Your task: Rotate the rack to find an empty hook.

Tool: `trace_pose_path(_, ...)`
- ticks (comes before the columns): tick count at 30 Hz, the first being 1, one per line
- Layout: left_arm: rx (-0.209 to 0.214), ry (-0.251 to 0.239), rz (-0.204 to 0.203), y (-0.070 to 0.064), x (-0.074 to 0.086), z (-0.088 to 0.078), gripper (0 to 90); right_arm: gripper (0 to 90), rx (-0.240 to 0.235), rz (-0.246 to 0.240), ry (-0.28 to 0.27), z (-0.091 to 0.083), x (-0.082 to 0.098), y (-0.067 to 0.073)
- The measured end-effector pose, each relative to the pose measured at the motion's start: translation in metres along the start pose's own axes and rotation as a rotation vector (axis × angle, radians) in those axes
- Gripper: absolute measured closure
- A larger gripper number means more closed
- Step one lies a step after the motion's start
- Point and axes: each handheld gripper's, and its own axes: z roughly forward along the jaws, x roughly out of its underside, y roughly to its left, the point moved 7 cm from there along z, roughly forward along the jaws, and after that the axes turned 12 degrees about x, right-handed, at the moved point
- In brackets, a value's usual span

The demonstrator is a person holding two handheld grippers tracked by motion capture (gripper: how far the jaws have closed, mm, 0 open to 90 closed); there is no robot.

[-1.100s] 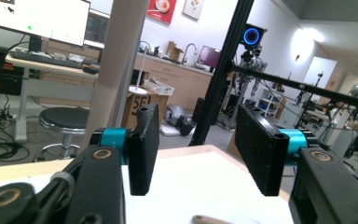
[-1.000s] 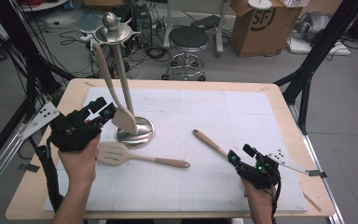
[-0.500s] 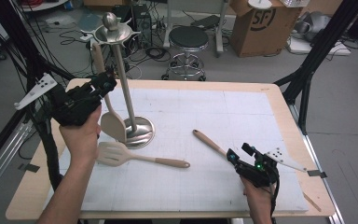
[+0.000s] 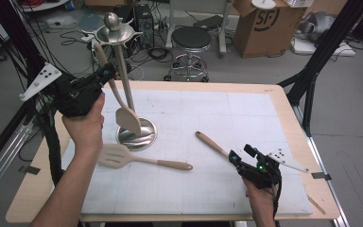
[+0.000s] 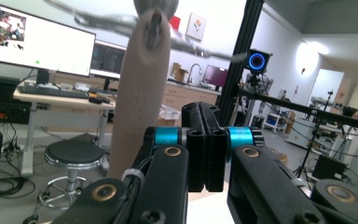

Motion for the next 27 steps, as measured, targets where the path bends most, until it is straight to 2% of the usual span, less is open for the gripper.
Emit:
trace_pose_path(8,0.005,-0.030,-0.010,0.003,-0.017,0.006,89.6,22.2,0.003,0.003,0.000,-0.001,0.000,-0.001)
trace_pose_path(12,-0.012,-0.044,-0.001,0.005,-0.023,0.006,89.7,22.3,0.003,-0.001,-0.003,-0.001,0.000,-0.002)
trace_pose_path(20,-0.054,-0.053,-0.008,0.012,-0.026,0.004,89.6,22.3,0.001,0.004,0.001,-0.001,0.000,0.000)
trace_pose_path(27,-0.067,-0.053,-0.009,0.021,-0.029,0.002,89.7,22.2,0.003,0.004,-0.003,-0.002,0.000,-0.001)
